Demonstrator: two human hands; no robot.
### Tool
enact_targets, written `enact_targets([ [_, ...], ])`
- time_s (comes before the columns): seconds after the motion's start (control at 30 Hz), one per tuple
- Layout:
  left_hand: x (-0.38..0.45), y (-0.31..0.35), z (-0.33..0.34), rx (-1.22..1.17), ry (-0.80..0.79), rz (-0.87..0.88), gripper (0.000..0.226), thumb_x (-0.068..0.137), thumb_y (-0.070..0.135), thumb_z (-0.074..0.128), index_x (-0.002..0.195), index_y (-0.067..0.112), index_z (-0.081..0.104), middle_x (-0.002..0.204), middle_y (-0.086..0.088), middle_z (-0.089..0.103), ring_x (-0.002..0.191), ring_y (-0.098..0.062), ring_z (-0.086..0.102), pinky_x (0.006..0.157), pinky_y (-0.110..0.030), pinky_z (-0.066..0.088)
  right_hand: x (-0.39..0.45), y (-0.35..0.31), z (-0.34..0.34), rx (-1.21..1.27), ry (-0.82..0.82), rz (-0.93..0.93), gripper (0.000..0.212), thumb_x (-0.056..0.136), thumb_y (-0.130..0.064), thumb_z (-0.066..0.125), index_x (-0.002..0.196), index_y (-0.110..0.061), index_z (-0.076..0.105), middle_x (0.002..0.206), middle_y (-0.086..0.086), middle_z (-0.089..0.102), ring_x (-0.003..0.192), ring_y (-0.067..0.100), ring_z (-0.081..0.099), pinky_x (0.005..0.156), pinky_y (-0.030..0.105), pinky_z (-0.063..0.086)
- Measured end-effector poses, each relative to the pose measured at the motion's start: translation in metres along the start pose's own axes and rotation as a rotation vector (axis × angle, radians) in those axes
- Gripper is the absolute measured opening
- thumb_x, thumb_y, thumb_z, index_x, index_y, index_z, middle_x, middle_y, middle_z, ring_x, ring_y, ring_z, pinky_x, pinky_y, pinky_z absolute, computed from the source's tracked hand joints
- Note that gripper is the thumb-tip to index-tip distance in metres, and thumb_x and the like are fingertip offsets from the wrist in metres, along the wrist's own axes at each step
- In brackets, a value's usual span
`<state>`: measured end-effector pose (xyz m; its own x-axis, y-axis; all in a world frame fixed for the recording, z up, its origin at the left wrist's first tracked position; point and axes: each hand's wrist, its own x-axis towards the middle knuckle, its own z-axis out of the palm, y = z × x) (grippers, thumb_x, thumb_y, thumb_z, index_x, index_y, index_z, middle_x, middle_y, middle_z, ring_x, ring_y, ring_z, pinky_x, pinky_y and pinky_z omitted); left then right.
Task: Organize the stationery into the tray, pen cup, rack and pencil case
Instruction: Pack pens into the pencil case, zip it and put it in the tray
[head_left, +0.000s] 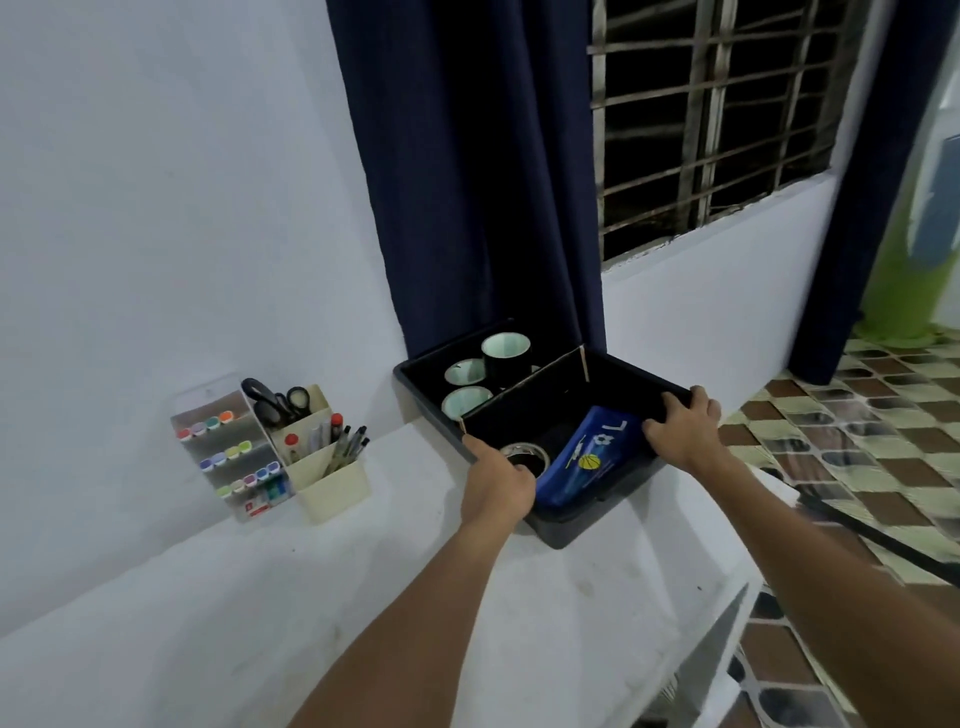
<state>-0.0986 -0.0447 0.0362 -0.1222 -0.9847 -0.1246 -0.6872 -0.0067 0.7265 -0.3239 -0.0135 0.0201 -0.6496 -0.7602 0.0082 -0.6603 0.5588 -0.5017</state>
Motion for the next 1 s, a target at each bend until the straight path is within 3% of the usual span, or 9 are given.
enact_targets([
  [0.4,-0.004,-0.030,-0.021,0.003,0.029,-0.001,0.070,0.087,0.016,0.047,0.147,0.009,0.013,0.122,-0.017,0.058,0.103,-0.034,0.061,0.089,-0.044,0.053,-0.033,-0.019,0.013,-0.010,0.050,-0.102,0.053,0.096,-0.022,0.042,0.141,0.002,0.030,0.144,0.031,0.021,0.133,0.045,0.014,0.114,0.047,0.009],
  [0.6,-0.006,-0.046,-0.031,0.013,0.049,-0.021,0.072,0.083,0.019,0.050,0.146,0.012,0.015,0.116,-0.018,0.060,0.096,-0.038,0.064,0.082,-0.050,0.056,-0.041,-0.025,0.027,0.044,0.045,-0.117,0.054,0.093,-0.025,0.044,0.140,-0.002,0.034,0.144,0.036,0.015,0.131,0.049,0.014,0.115,0.050,0.010],
  [0.8,-0.008,-0.059,-0.039,-0.001,0.060,-0.024,0.068,0.084,0.021,0.053,0.144,0.015,0.020,0.117,-0.015,0.060,0.097,-0.036,0.064,0.082,-0.046,0.057,-0.050,-0.030,0.034,0.047,0.054,-0.144,0.053,0.093,-0.029,0.040,0.139,-0.003,0.037,0.145,0.035,0.015,0.132,0.048,0.014,0.114,0.051,0.011],
  [0.9,-0.012,-0.063,-0.043,-0.010,0.069,-0.012,0.051,0.085,0.018,0.054,0.130,0.014,0.031,0.107,-0.010,0.060,0.088,-0.031,0.065,0.069,-0.039,0.058,-0.055,-0.032,0.038,0.057,0.074,-0.147,0.059,0.087,-0.037,0.033,0.136,-0.004,0.041,0.143,0.036,0.017,0.129,0.050,0.017,0.113,0.051,0.013],
  [1.0,-0.013,-0.068,-0.048,0.003,0.068,-0.019,0.043,0.086,0.017,0.054,0.124,0.016,0.034,0.101,-0.008,0.060,0.078,-0.026,0.064,0.044,-0.025,0.044,-0.062,-0.036,0.041,0.045,0.083,-0.152,0.065,0.083,-0.040,0.030,0.135,-0.003,0.041,0.141,0.036,0.020,0.127,0.050,0.020,0.111,0.051,0.016],
])
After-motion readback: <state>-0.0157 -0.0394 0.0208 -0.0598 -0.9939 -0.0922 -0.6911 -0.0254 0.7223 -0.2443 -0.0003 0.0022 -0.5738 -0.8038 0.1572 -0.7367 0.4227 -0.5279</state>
